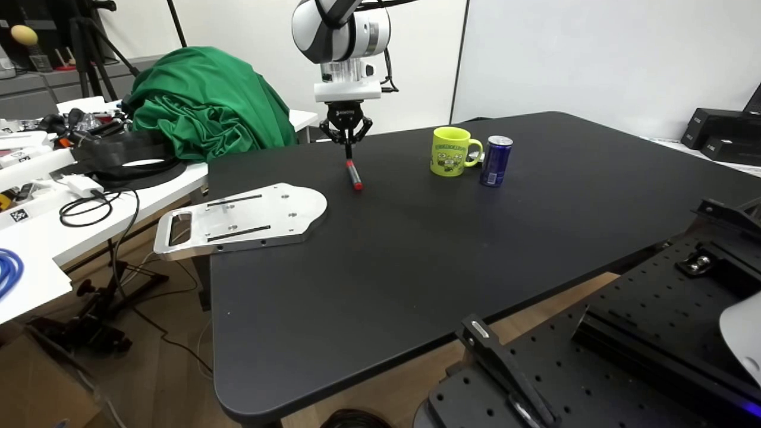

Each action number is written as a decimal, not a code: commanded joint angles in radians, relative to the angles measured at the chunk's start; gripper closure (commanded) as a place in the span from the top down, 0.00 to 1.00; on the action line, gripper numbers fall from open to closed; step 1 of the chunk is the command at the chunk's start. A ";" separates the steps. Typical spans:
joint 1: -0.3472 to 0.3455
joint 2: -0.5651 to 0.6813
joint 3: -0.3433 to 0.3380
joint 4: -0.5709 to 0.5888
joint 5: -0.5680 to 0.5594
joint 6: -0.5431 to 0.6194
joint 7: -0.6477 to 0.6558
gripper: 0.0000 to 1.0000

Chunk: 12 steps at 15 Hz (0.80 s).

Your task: Put the marker in the mug

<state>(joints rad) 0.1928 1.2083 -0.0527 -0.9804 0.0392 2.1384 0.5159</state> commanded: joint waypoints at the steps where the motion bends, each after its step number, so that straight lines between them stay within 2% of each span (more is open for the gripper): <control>1: -0.010 0.008 -0.005 0.043 0.009 -0.045 0.015 0.00; 3: -0.013 0.009 0.000 0.049 0.011 -0.068 0.014 0.00; 4: -0.013 0.009 0.002 0.050 0.013 -0.086 0.014 0.26; 5: -0.011 0.010 0.003 0.051 0.013 -0.101 0.013 0.26; 6: -0.008 0.010 0.004 0.051 0.011 -0.113 0.015 0.31; 11: 0.003 0.004 0.008 0.042 0.011 -0.130 0.015 0.66; 12: 0.004 0.005 0.008 0.040 0.011 -0.122 0.015 0.23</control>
<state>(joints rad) 0.1960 1.2083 -0.0471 -0.9650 0.0414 2.0372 0.5156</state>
